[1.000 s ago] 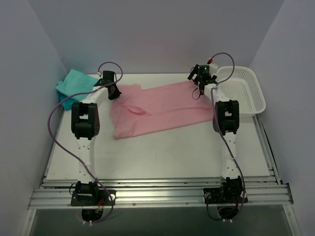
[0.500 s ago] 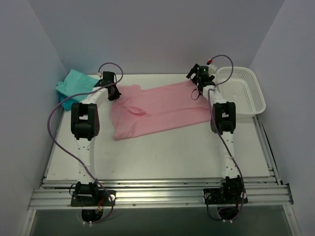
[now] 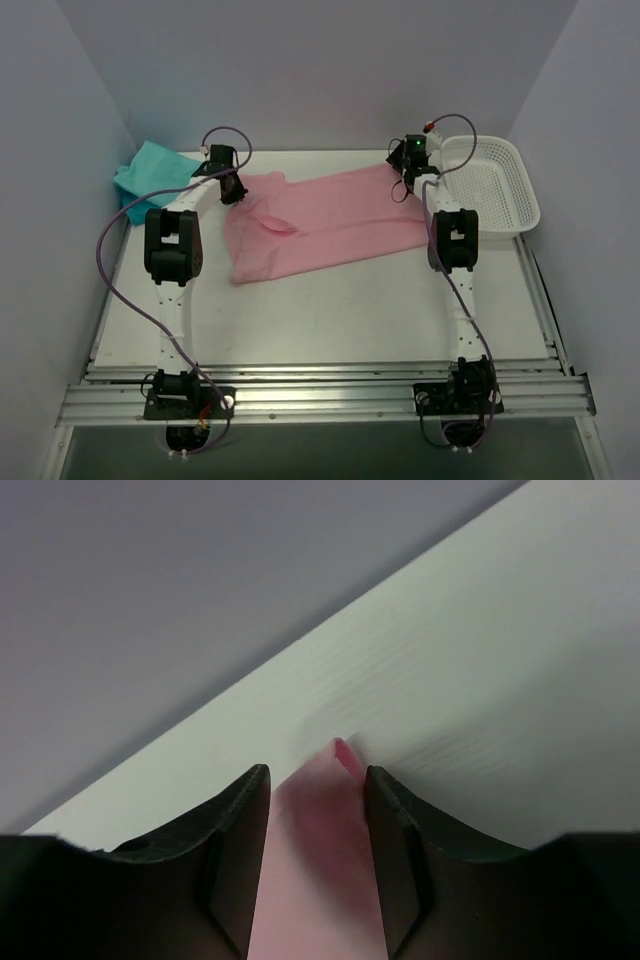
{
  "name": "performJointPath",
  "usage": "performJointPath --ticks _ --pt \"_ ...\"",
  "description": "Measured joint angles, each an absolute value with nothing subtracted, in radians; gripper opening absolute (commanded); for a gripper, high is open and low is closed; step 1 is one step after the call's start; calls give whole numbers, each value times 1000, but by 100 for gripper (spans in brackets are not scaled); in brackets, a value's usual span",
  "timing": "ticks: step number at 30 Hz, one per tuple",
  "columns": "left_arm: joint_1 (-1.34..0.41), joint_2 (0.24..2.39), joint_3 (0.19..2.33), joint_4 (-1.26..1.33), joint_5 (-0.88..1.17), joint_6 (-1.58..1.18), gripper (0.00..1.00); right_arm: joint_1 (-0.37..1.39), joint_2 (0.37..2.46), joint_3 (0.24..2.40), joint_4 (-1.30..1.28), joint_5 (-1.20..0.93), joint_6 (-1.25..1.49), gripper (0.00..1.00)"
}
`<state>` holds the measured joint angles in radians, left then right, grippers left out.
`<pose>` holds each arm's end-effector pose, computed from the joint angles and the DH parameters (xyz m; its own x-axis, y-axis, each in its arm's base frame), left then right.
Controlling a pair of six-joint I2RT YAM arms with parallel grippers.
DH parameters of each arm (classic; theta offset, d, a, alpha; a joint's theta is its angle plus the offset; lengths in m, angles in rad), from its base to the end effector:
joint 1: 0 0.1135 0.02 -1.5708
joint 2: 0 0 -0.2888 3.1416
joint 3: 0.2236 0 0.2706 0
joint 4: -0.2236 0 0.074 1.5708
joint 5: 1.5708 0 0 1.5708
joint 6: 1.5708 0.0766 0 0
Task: Fold and stack the t-shirts
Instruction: Grap the side of the flattened tshirt furthest away from the robot with both arms
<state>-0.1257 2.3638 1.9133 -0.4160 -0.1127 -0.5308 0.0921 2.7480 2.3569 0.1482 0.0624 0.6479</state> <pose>0.5831 -0.0650 0.1409 -0.6785 -0.4213 -0.6018 -0.3376 0.9064 -0.2539 0.6970 0.0596 0.1430 -0.2100 0.5855 -0.7830 0.1194 0.8102 0.5738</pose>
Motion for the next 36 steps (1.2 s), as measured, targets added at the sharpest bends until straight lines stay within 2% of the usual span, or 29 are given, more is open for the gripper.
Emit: performJointPath --ticks 4,8,9,26,36 --pt "-126 2364 1910 -415 -107 -529 2 90 2752 2359 136 59 655 27" --pt "-126 2364 1905 -415 -104 -529 2 89 2757 2360 131 57 657 9" --pt "-126 2364 1905 -415 -103 -529 2 88 2759 2360 131 56 657 0" --pt "-126 2372 1953 -419 -107 -500 2 86 2759 2354 138 55 632 0" --pt "-126 2373 2013 -416 -111 -461 2 86 2663 2210 145 53 577 0"
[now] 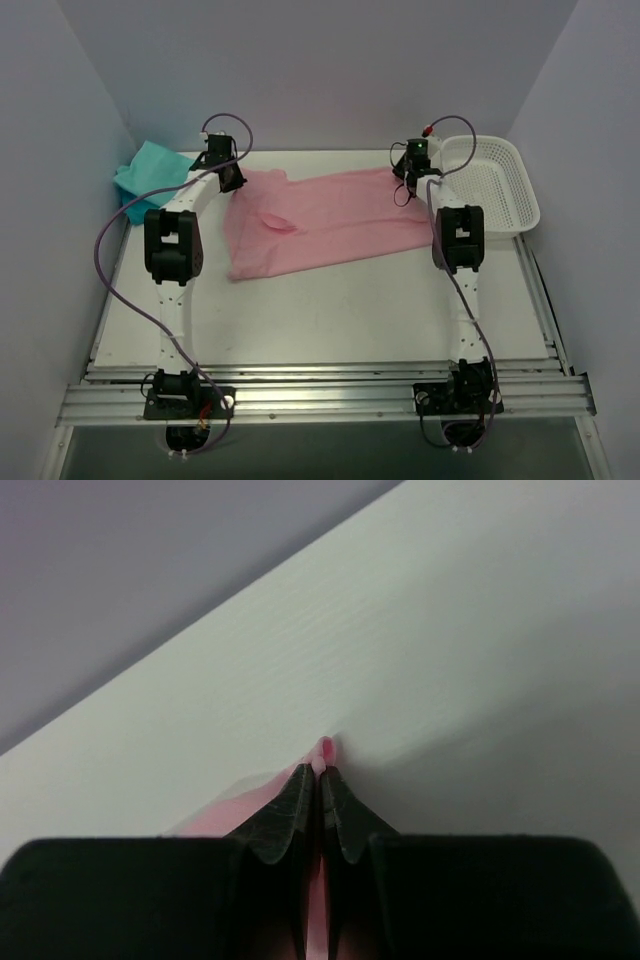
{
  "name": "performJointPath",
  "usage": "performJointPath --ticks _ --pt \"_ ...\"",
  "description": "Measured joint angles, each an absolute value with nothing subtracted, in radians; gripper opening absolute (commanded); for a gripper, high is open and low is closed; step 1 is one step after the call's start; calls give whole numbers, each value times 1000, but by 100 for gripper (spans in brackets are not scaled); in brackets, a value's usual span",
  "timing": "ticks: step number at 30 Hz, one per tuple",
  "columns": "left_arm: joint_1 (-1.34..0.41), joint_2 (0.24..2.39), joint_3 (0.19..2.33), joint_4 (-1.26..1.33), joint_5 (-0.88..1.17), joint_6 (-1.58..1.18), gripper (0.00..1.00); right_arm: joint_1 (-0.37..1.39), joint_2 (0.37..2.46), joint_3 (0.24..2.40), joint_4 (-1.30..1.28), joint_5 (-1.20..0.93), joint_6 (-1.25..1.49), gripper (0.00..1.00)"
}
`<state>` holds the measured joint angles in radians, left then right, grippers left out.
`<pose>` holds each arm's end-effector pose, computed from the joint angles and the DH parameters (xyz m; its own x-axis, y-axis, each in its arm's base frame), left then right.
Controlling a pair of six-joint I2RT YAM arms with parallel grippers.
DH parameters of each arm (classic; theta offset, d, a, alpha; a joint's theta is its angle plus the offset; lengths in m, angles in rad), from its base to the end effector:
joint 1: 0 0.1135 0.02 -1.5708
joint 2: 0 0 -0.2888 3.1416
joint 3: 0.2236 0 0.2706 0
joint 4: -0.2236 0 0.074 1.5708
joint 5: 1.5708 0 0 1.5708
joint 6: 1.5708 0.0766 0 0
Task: Fold and stack the t-shirts
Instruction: Grap the side of the flattened tshirt furthest away from the robot with both arms, then fold the other side of the tshirt into a rectangle
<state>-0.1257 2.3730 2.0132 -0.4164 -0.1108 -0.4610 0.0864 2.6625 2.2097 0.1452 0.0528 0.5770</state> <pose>0.5991 -0.0672 0.1723 -0.6431 -0.3644 -0.6735 -0.2677 0.9310 -0.2481 0.6810 0.0549 0.1396 -0.2725 0.5232 -0.8075 0.1343 0.8517 0.5065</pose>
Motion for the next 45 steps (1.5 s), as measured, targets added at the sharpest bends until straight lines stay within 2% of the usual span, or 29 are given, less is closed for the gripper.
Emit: performJointPath --ticks 6,19,27,35,45 --pt "-130 2365 1980 -405 -123 -453 2 86 2549 2046 147 44 563 0" --pt "-188 2188 1687 -323 -226 -414 2 100 2234 1689 215 45 535 0" --pt "-242 2081 1542 -247 -339 -399 2 106 2119 1485 243 73 524 0" --pt "-251 1998 1416 -223 -412 -408 2 76 2068 1363 248 98 539 0" --pt "-242 1917 1317 -197 -426 -439 2 43 2028 1318 247 105 564 0"
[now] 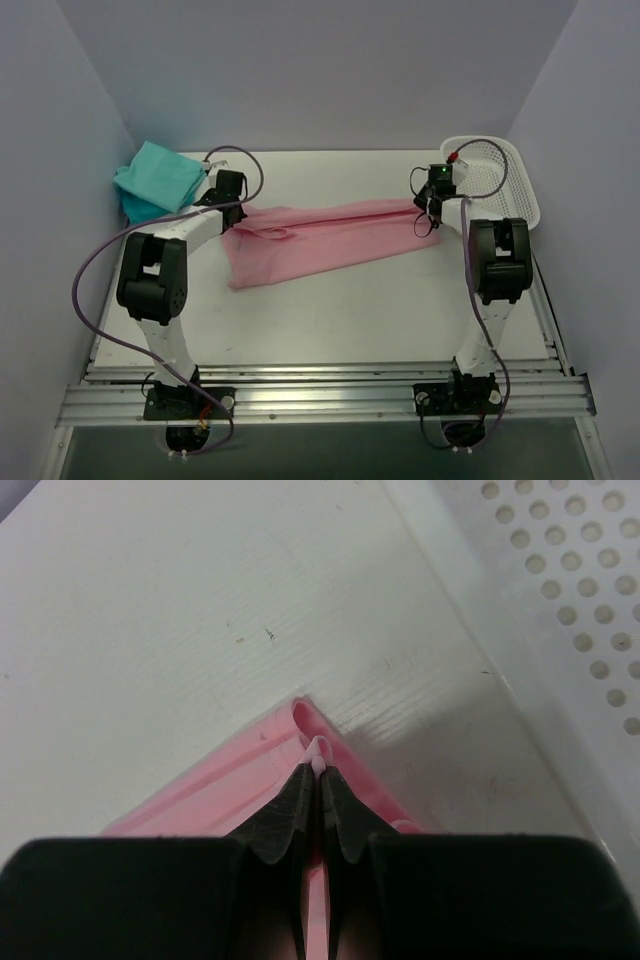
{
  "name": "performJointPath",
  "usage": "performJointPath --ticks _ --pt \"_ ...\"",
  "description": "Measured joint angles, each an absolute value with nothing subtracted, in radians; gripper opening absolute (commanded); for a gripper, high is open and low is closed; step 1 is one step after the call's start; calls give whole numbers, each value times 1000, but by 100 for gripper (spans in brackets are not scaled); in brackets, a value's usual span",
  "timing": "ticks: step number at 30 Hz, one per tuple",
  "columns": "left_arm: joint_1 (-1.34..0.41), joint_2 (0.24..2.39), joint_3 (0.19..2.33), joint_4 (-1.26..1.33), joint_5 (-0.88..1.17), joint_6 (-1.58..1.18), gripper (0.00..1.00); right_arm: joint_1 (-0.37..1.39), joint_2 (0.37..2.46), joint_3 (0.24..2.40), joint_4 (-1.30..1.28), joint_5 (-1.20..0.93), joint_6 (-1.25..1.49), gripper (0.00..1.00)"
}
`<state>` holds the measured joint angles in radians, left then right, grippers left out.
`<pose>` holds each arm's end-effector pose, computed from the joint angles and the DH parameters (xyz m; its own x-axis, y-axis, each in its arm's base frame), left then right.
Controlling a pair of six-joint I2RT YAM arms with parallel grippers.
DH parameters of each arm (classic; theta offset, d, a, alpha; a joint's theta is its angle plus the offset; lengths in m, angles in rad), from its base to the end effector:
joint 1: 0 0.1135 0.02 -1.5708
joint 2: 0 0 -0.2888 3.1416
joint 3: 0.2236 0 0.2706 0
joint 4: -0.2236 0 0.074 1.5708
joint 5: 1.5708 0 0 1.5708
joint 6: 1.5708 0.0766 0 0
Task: Fold and stack the t-shirts
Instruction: Fold the other side of the tshirt into a rectangle
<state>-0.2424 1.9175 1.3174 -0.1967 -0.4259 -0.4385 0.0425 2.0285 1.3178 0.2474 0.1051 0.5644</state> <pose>0.4641 -0.0822 0.1828 -0.6023 -0.2494 -0.7583 -0.3506 0.9360 -0.0293 0.5210 0.0141 0.1788 -0.3497 0.5176 -0.7809 0.2824 0.8530 0.4389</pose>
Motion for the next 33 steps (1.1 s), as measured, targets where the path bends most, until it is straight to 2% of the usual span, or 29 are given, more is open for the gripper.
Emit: performJointPath --ticks 20,22,23,24,27,33 --pt "-263 1805 1194 -171 -435 -468 2 30 1983 1182 252 116 606 0" --pt "-271 1801 1169 -171 -434 -476 2 30 1970 1164 252 125 612 14" --pt "-277 1799 1152 -175 -434 -483 3 29 1963 1157 250 133 616 24" --pt "-283 1797 1142 -184 -434 -487 3 28 1955 1151 249 144 620 46" --pt "-299 1797 1126 -223 -439 -502 6 21 1931 1138 243 174 621 67" --pt "-320 1795 1107 -284 -458 -544 18 12 1883 1115 218 224 625 70"
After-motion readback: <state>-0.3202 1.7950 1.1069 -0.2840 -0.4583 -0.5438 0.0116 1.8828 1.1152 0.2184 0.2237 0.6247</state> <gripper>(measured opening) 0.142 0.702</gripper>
